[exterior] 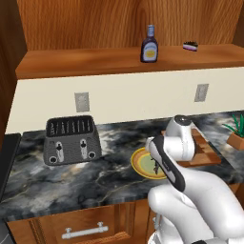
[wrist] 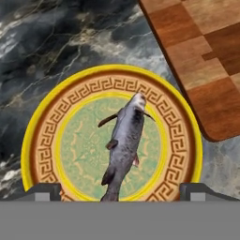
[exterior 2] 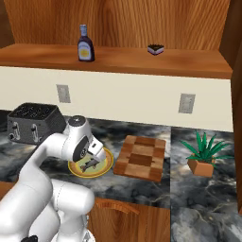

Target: Pick the fish from the plate and place it on the cutting board. Then pick the condiment bottle from the cabinet and place it next to the cutting board.

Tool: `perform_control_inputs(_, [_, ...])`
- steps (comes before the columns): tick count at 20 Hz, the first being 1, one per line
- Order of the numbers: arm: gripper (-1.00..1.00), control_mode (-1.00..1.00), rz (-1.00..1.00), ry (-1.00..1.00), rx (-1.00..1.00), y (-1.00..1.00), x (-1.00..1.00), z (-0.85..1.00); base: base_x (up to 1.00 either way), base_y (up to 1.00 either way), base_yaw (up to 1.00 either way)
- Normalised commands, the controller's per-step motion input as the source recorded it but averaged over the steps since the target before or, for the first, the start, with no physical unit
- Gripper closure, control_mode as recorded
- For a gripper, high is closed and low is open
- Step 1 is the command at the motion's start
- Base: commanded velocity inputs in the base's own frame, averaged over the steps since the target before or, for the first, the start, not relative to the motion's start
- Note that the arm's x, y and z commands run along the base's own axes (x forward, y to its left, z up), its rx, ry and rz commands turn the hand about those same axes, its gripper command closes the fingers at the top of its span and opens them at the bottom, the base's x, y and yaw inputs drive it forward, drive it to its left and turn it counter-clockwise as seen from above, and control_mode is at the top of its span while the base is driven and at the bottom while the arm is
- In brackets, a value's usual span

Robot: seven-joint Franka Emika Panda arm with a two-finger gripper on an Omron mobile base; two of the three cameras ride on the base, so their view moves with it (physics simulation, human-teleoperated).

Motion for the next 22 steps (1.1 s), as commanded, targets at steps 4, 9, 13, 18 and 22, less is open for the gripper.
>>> perform_control_inputs(4, [-1.0,-1.0,-0.02,0.0,0.0,0.0,0.0,-0.29,0.0,0.0,0.0])
perform_control_inputs(9, [-1.0,-1.0,-0.02,0.0,0.0,0.0,0.0,-0.29,0.0,0.0,0.0])
perform_control_inputs(13, [-1.0,-1.0,-0.01,0.0,0.0,0.0,0.0,-0.31,0.0,0.0,0.0])
perform_control_inputs(18, [-1.0,-1.0,-0.01,-0.01,0.0,0.0,0.0,-0.33,0.0,0.0,0.0])
perform_control_inputs(22, [-1.0,-1.0,0.0,-0.03,0.0,0.0,0.0,-0.34,0.0,0.0,0.0])
